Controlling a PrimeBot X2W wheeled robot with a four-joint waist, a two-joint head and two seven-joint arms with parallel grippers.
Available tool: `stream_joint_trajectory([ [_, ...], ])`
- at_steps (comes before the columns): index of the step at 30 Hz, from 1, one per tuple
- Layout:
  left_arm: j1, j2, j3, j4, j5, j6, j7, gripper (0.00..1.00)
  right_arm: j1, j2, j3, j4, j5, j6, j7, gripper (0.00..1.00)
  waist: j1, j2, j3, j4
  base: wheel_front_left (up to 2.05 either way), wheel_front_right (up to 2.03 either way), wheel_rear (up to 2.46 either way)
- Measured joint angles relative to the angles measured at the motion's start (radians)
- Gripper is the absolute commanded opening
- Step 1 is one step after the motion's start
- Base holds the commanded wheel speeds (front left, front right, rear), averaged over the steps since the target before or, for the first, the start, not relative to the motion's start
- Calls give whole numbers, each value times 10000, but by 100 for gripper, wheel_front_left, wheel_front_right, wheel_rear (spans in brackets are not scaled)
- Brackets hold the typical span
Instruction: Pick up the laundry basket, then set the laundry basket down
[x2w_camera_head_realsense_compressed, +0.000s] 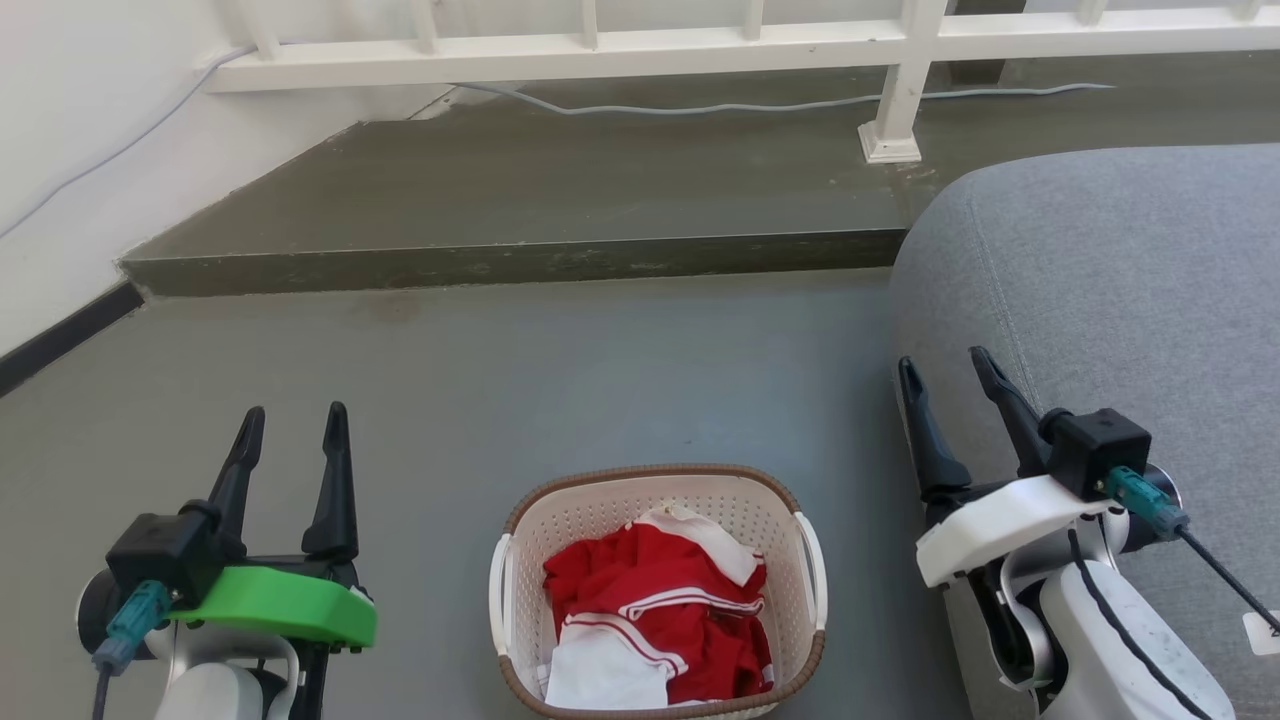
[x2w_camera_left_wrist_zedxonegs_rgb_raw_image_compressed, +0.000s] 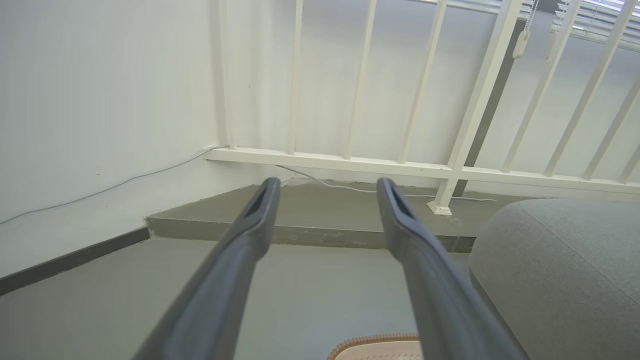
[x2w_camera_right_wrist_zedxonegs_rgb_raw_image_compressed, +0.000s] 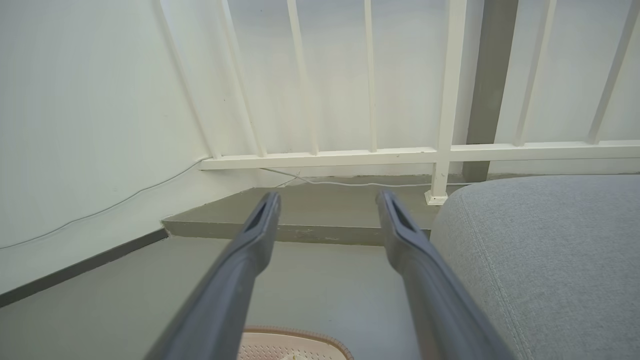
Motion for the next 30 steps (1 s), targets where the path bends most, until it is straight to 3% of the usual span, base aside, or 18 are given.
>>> stream_joint_trajectory([
  [6, -5, -35, -50, -77, 633, -23, -98, 100, -28, -10, 163, -2, -562, -10, -146, 100, 0, 0, 15, -7, 0, 0, 0],
  [30, -37, -211, 224, -142, 652, -184, -127, 100, -33, 186, -71, -52, -621, 25, -153, 100, 0, 0, 402, -189, 0, 0, 0],
])
